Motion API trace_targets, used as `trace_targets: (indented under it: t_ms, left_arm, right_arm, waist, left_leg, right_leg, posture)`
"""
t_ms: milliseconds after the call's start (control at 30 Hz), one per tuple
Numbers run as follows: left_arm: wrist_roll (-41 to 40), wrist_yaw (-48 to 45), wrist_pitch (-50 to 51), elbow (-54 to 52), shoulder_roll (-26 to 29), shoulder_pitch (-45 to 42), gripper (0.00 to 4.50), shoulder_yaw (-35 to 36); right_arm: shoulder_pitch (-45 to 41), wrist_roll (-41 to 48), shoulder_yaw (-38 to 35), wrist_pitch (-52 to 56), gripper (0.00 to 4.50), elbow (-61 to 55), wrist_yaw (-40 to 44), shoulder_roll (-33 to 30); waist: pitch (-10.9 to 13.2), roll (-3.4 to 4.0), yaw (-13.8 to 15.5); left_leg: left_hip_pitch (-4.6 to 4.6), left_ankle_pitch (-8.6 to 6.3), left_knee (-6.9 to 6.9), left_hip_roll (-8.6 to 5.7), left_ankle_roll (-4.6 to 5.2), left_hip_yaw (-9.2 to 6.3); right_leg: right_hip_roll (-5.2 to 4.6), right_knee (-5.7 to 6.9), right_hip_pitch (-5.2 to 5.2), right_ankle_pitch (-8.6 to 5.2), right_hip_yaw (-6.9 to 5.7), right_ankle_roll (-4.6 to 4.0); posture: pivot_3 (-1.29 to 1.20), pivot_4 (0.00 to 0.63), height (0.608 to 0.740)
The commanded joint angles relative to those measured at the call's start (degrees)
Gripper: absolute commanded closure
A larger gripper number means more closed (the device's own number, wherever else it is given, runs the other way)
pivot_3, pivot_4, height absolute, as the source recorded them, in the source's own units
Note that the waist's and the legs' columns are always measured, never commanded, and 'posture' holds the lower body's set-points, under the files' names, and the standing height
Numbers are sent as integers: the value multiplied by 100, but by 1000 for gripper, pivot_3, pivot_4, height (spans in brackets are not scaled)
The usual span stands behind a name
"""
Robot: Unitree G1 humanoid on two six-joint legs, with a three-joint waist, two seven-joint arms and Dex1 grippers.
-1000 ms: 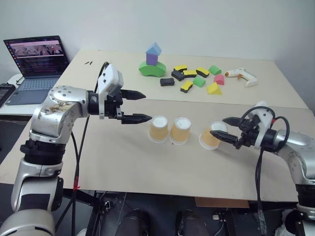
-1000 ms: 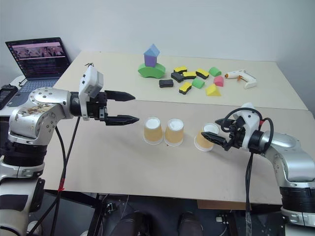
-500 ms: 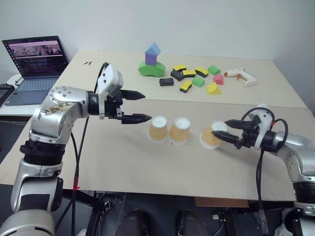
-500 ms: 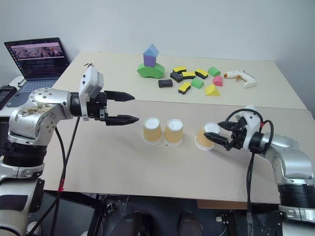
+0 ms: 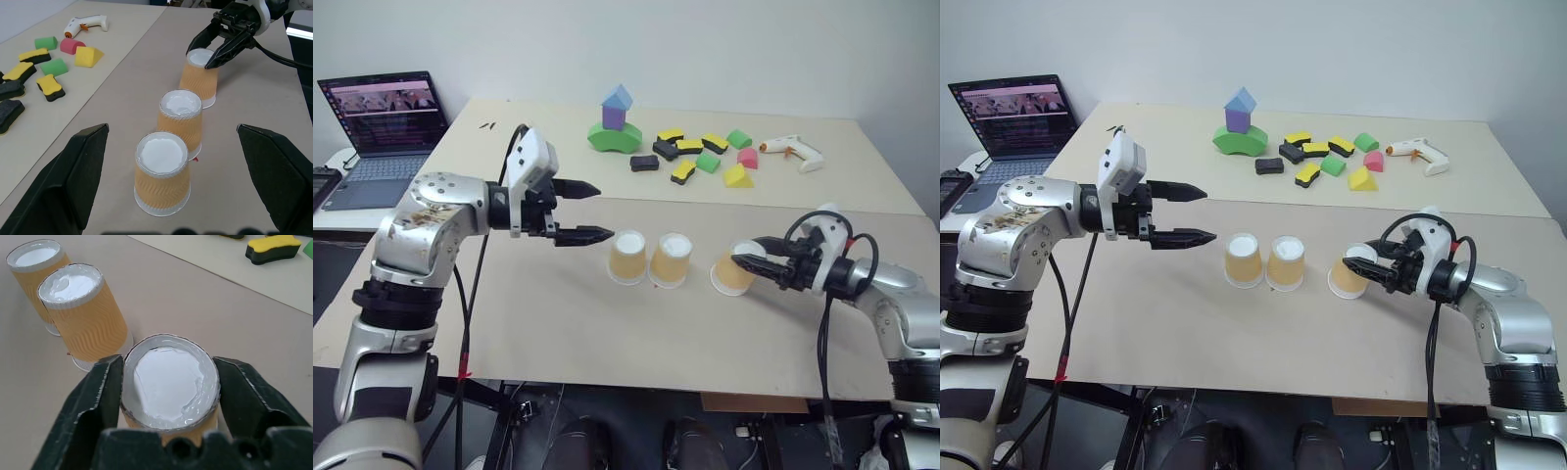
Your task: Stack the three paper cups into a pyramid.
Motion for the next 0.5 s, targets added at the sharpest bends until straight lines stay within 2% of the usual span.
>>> trace_targets:
  t_ms: [33,267,333,500]
  left_arm:
    - [18,13,-60,-107,60,-43,0,47]
    - [-10,-2,-107,61,71,9,0,141]
    - [35,-2,-182,162,74,29,0,141]
    - [131,169,-282,219,-22,162,0,119]
  right_arm:
    - [-104,97,-102,59,2005,-269,-8,-55]
    - [-956,174,151,333,2005,-532,390,-399]
    - [-1404,123,305,415,2005,-390,585,-550]
    - [-3207,-94,980,716,2005,754,1469,-834]
  waist:
    - [0,0,0]
    - [2,3,-38]
    - [2,4,-45]
    - [5,8,-49]
  left_leg:
    - [0,0,0,0,0,0]
    - [0,0,2,0,0,1]
    - [1,0,0,1,0,2]
    - [-1,0,-2,1,0,6]
  right_leg:
    - [0,0,0,0,0,0]
    - [0,4,-3,0,3,0]
    - [0,4,-5,0,4,-1]
    - [1,1,-8,0,4,-2]
  posture:
    - [0,150,695]
    - [0,150,695]
    - [0,150,695]
    - [0,150,695]
